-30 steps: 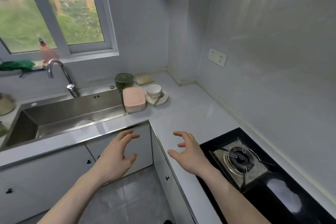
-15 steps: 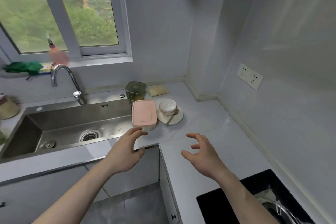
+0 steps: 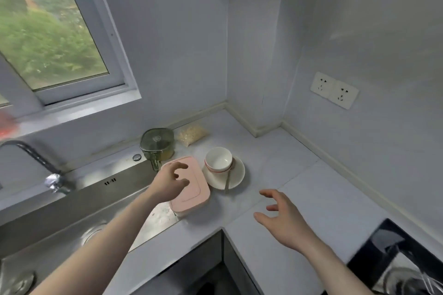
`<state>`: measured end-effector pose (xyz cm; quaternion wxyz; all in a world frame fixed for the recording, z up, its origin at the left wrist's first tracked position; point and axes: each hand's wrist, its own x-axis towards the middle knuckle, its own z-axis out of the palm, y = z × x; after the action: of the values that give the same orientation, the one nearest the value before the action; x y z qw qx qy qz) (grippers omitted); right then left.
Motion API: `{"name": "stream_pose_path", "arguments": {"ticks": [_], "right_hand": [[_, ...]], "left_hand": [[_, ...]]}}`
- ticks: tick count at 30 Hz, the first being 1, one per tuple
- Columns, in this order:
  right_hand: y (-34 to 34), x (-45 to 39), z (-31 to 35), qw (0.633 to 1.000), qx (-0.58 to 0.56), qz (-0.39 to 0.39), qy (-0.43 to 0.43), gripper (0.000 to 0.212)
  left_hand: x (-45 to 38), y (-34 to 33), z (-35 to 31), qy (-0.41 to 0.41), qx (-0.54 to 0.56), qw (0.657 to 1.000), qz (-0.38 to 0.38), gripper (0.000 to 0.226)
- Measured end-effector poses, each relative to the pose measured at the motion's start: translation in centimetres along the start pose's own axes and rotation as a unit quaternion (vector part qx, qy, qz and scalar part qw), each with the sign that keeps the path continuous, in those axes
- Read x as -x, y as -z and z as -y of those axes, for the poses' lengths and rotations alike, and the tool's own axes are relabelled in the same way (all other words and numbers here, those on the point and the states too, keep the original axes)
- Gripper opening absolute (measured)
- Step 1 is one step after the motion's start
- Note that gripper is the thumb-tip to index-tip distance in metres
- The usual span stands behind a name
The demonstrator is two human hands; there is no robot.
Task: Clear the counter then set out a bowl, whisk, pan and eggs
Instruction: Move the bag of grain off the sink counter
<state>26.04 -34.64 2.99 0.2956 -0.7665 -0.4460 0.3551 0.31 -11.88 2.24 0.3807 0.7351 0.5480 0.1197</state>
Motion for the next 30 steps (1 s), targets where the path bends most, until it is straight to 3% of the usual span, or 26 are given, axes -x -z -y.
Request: {"name": "stream_pose_path", "arguments": {"ticks": [8, 11, 14, 18, 22, 24, 26, 30], "right_hand": [[-3.8, -6.8, 5.2, 0.998, -0.023, -0.031, -0.059, 0.053], [-4.1, -8.0, 6.0, 0.996, -0.024, -0.045, -0.07, 0.051], [-4.0, -8.5, 6.4, 0.994, -0.02, -0.063, -0.087, 0.051], [-3.8, -8.7, 5.9, 0.989, -0.02, -0.089, -0.116, 0.051], [-3.8, -8.7, 5.4, 0.984, -0.023, -0.101, -0.144, 0.05], [-3.8, -8.6, 5.2, 0.983, -0.024, -0.102, -0.15, 0.05], [-3.8, -8.5, 5.0, 0.982, -0.025, -0.108, -0.155, 0.049], [-3.9, -8.3, 4.8, 0.98, -0.024, -0.107, -0.164, 0.047]], "left_hand": [[-16.6, 2.9, 2.6, 0.113, 0.037, 0.992, 0.048, 0.054], [-21.0, 2.3, 2.8, 0.118, -0.048, 0.991, 0.05, 0.034], [-24.9, 1.0, 3.6, 0.129, -0.129, 0.981, 0.068, 0.044], [-27.8, -0.5, 3.0, 0.169, -0.133, 0.976, 0.037, 0.065], [-31.4, -2.1, 4.1, 0.146, -0.161, 0.974, 0.056, 0.068], [-32.8, -3.0, 4.5, 0.156, -0.175, 0.969, 0.072, 0.059], [-32.3, -3.4, 3.5, 0.182, -0.136, 0.971, 0.076, 0.025], [-31.4, -3.6, 2.2, 0.231, 0.029, 0.97, 0.074, 0.025]]}}
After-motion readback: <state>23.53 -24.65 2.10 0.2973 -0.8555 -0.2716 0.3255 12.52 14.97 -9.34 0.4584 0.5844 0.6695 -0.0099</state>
